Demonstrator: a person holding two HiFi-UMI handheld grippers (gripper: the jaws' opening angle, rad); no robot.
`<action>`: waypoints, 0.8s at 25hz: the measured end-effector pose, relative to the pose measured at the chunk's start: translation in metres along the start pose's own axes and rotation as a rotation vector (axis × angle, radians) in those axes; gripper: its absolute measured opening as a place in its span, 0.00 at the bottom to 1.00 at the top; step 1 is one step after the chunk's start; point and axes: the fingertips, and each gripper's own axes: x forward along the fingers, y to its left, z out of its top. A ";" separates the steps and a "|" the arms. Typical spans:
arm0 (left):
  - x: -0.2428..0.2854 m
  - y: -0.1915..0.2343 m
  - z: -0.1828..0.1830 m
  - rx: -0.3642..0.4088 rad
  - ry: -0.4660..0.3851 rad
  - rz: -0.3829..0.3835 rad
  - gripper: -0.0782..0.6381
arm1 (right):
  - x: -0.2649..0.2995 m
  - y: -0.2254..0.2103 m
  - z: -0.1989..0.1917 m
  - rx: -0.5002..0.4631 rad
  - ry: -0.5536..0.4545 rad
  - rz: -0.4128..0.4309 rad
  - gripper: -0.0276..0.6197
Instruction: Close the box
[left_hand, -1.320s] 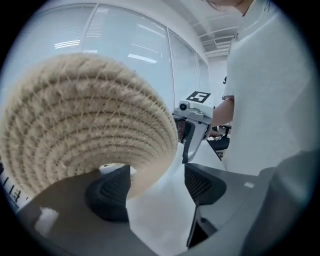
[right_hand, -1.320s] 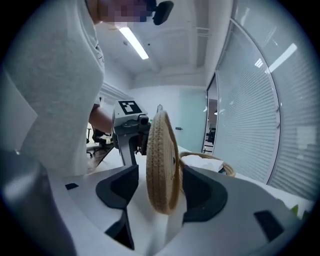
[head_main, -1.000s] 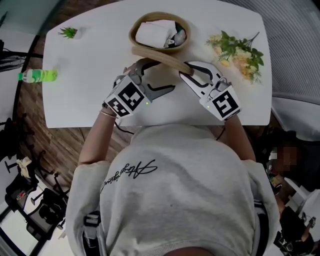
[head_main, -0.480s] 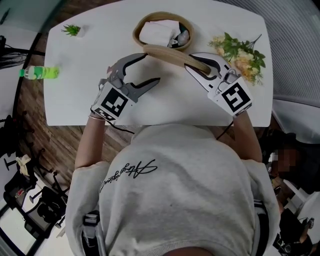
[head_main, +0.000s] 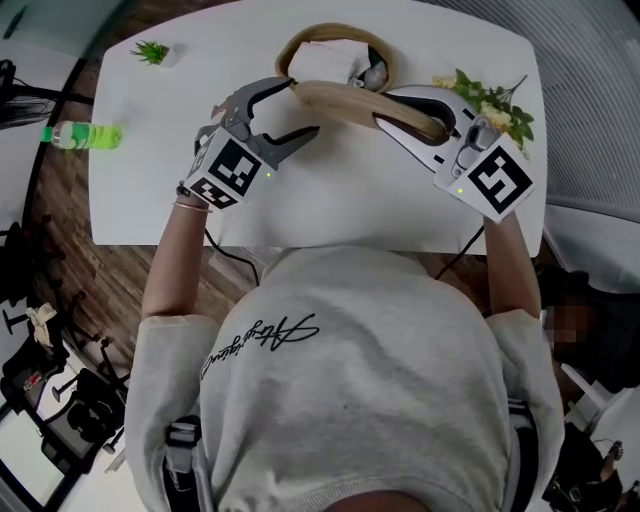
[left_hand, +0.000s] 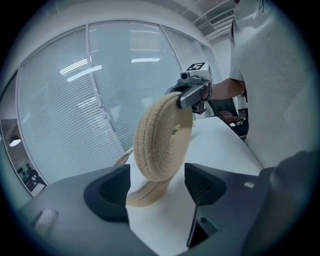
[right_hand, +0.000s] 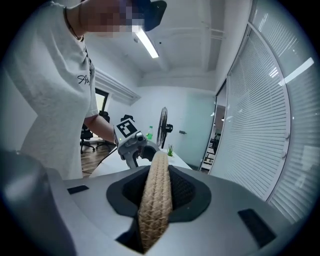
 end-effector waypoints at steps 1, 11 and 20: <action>0.001 0.000 -0.003 -0.012 0.002 -0.007 0.56 | 0.000 -0.001 0.005 0.002 -0.012 0.006 0.19; -0.011 0.029 0.004 -0.076 -0.053 0.031 0.33 | -0.001 -0.013 0.041 -0.025 -0.080 0.045 0.19; -0.004 0.057 -0.013 -0.094 0.028 0.054 0.33 | 0.022 -0.052 0.025 0.000 -0.074 0.032 0.19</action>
